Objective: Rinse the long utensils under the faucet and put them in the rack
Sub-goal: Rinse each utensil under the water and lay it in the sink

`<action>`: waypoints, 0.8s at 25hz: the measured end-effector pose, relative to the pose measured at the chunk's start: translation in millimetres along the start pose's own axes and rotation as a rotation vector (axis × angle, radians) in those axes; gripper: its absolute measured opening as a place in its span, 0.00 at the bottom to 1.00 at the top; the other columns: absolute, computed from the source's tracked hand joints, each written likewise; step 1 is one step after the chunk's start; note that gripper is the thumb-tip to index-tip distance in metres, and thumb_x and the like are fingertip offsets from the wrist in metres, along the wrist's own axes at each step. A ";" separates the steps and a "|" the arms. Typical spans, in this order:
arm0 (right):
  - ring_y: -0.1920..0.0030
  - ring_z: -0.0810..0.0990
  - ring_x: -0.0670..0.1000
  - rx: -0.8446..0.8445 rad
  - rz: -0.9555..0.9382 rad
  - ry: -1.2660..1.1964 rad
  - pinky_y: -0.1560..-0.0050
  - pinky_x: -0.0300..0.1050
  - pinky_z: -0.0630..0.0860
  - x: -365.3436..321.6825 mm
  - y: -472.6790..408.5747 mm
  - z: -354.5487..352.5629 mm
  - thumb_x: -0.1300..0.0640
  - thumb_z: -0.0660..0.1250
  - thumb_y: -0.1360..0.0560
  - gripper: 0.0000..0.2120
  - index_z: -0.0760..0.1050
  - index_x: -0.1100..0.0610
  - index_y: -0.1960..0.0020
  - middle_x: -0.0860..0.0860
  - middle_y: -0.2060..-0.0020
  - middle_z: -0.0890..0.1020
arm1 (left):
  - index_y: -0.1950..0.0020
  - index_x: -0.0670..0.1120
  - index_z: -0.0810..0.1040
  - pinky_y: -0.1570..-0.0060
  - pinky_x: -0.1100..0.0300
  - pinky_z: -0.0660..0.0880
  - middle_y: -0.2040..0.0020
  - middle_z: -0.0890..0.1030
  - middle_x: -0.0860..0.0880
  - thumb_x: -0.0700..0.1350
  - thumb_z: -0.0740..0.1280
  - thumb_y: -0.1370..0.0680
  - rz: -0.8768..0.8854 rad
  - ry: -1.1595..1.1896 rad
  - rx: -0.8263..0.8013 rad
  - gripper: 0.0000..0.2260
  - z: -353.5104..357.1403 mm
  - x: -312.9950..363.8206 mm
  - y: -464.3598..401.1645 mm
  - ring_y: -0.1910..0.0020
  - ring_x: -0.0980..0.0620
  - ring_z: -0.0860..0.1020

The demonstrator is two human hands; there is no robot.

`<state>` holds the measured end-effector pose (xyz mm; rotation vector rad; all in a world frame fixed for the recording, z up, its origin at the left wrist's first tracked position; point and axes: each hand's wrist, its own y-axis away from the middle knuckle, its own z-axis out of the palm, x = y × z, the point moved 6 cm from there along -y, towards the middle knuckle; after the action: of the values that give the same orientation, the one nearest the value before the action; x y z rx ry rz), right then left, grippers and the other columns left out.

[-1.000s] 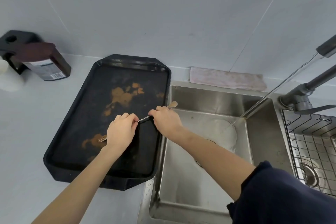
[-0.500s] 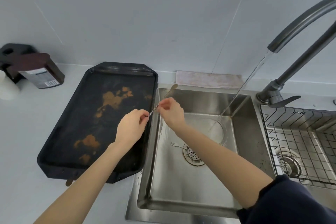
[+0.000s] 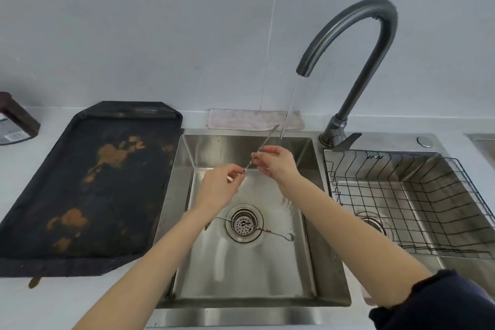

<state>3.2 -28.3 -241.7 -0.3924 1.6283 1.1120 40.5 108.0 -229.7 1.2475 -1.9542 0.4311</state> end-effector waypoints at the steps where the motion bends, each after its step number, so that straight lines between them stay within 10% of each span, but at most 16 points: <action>1: 0.65 0.77 0.45 0.006 -0.002 0.004 0.62 0.36 0.74 -2.7 -3.2 -8.8 0.66 0.66 0.25 0.15 0.71 0.65 0.39 0.62 0.46 0.81 | 0.47 0.43 0.80 0.58 0.57 0.76 0.60 0.80 0.48 0.43 0.65 0.24 -0.015 0.031 -0.020 0.09 8.1 4.2 -2.8 0.68 0.51 0.77; 7: 0.66 0.76 0.45 -0.001 -0.012 -0.031 0.67 0.33 0.75 -18.9 -27.0 -43.6 0.66 0.65 0.24 0.13 0.73 0.65 0.40 0.52 0.62 0.79 | 0.46 0.41 0.79 0.79 0.74 0.71 0.66 0.78 0.51 0.40 0.64 0.24 -0.142 0.257 -0.126 0.09 43.3 19.4 -17.4 0.79 0.65 0.75; 20: 0.61 0.79 0.45 -0.139 -0.025 -0.190 0.58 0.37 0.75 -46.6 -30.8 -20.6 0.62 0.56 0.19 0.14 0.69 0.64 0.35 0.54 0.50 0.80 | 0.48 0.42 0.79 0.71 0.67 0.74 0.64 0.78 0.50 0.40 0.62 0.23 -0.269 0.501 -0.173 0.07 44.6 5.6 -12.2 0.76 0.61 0.75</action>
<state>31.0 -73.6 -214.8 -0.3836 1.3811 1.2104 31.2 70.7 -256.0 1.1385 -1.3523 0.3829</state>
